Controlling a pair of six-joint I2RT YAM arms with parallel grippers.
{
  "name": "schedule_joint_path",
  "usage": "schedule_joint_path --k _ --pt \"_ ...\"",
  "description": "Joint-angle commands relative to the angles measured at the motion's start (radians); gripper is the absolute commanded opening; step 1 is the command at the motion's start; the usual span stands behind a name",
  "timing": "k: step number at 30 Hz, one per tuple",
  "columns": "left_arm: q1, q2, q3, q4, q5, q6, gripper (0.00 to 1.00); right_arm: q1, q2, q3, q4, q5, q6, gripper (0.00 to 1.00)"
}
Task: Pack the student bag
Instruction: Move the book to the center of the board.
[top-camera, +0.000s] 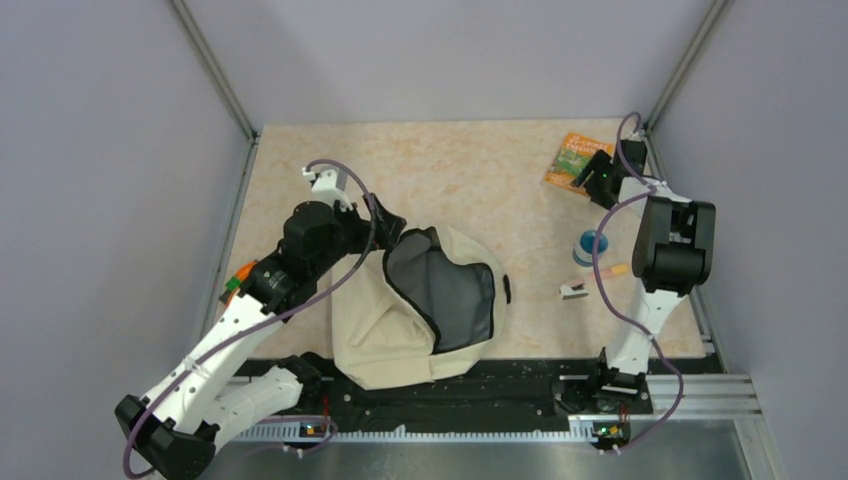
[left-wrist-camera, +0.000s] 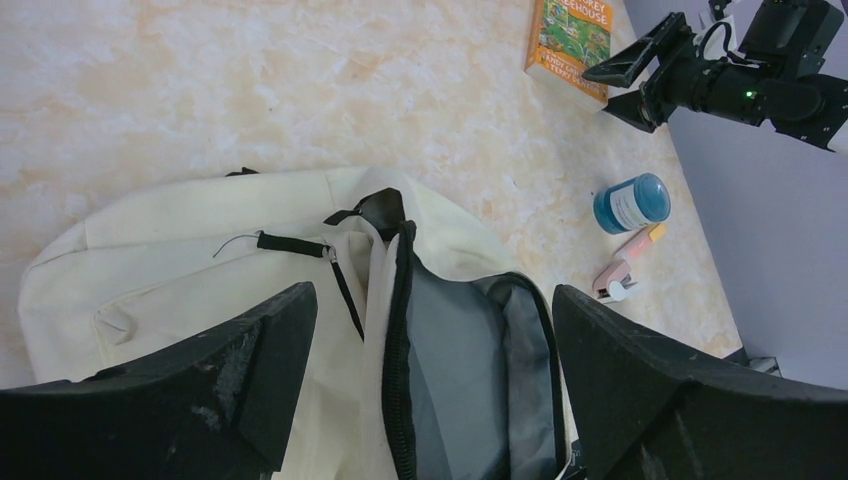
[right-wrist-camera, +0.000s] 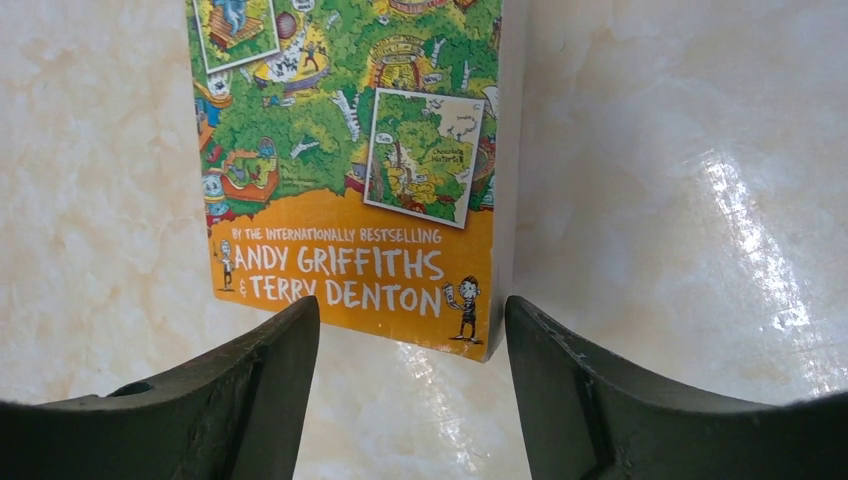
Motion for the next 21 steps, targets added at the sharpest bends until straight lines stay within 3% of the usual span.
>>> schedule_joint_path --k 1,21 --pt "0.010 -0.024 -0.012 0.041 0.003 -0.006 0.92 -0.004 -0.006 0.067 0.034 -0.018 0.026 0.66" --pt "0.016 -0.048 -0.049 0.012 -0.033 -0.014 0.91 -0.004 0.010 0.044 0.171 -0.084 0.134 0.56"
